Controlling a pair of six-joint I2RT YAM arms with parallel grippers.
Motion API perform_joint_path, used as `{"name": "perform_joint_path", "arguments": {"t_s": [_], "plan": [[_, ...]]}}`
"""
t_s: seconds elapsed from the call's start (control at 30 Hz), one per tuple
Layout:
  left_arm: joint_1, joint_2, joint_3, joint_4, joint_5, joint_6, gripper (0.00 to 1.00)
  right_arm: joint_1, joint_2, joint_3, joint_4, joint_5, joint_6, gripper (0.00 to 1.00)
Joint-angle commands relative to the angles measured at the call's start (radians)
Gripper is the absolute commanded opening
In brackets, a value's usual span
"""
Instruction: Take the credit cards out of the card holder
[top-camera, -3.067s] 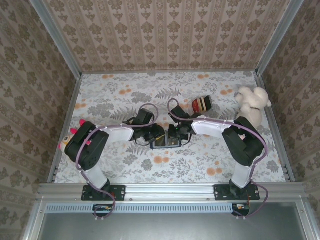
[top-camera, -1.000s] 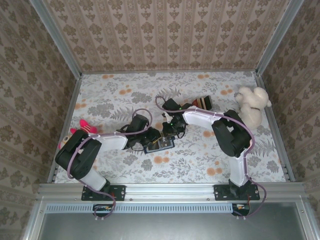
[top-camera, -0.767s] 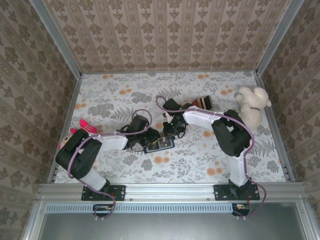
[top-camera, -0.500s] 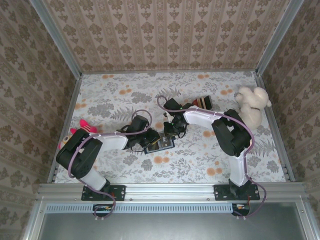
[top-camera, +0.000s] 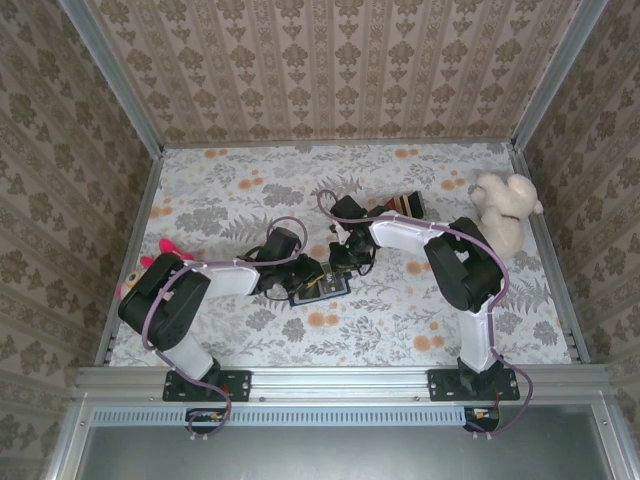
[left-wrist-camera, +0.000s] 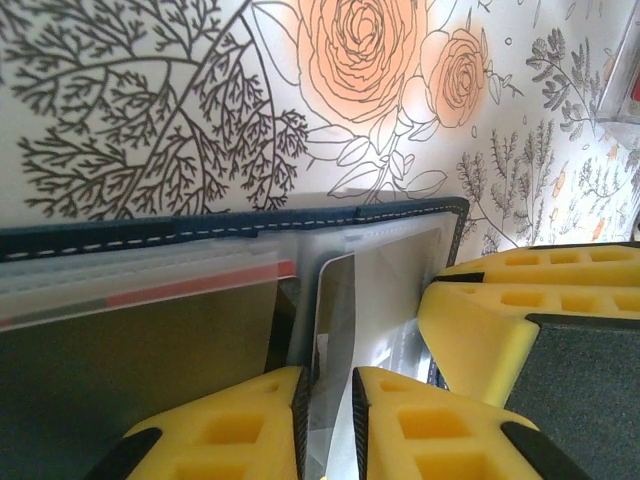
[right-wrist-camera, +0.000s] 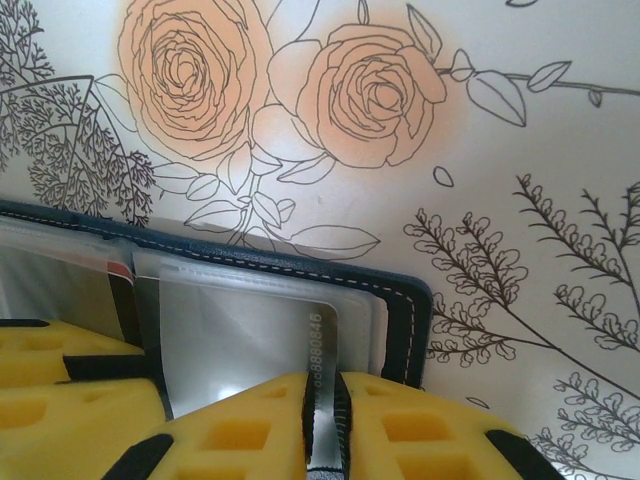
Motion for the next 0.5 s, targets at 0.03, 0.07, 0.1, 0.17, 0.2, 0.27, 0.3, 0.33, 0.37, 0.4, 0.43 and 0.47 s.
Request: {"name": "perform_joint_path", "arguments": {"t_s": [0.03, 0.07, 0.1, 0.17, 0.2, 0.27, 0.3, 0.33, 0.37, 0.4, 0.43, 0.47], "plan": [[0.002, 0.035, 0.0, -0.041, 0.003, 0.027, 0.25, 0.003, 0.039, -0.036, -0.007, -0.017, 0.019, 0.18], [0.003, 0.035, -0.001, -0.03, 0.008, 0.032, 0.25, 0.003, 0.04, -0.038, -0.004, -0.022, 0.017, 0.18], [0.004, 0.033, -0.005, -0.006, 0.026, 0.045, 0.25, 0.002, 0.041, -0.038, -0.004, -0.03, 0.015, 0.18], [0.015, 0.022, -0.015, 0.038, 0.058, 0.072, 0.25, -0.002, 0.041, -0.038, -0.011, -0.036, 0.011, 0.17], [0.022, 0.013, -0.024, 0.057, 0.068, 0.083, 0.25, -0.006, 0.041, -0.041, -0.009, -0.039, 0.011, 0.17], [0.035, 0.0, -0.043, 0.106, 0.096, 0.102, 0.25, -0.009, 0.038, -0.045, -0.003, -0.046, 0.015, 0.17], [0.041, -0.005, -0.053, 0.133, 0.108, 0.104, 0.25, -0.01, 0.036, -0.046, -0.002, -0.049, 0.016, 0.17], [0.045, -0.005, -0.061, 0.156, 0.118, 0.109, 0.25, -0.011, 0.036, -0.046, 0.0, -0.055, 0.016, 0.17], [0.048, -0.003, -0.062, 0.175, 0.127, 0.113, 0.24, -0.011, 0.036, -0.046, 0.002, -0.059, 0.015, 0.17], [0.048, 0.0, -0.064, 0.194, 0.137, 0.117, 0.24, -0.011, 0.035, -0.046, 0.003, -0.063, 0.017, 0.17], [0.05, 0.005, -0.066, 0.213, 0.149, 0.127, 0.24, -0.011, 0.034, -0.046, 0.003, -0.065, 0.015, 0.17], [0.052, 0.009, -0.067, 0.227, 0.163, 0.139, 0.24, -0.011, 0.034, -0.046, 0.004, -0.066, 0.014, 0.17]]}}
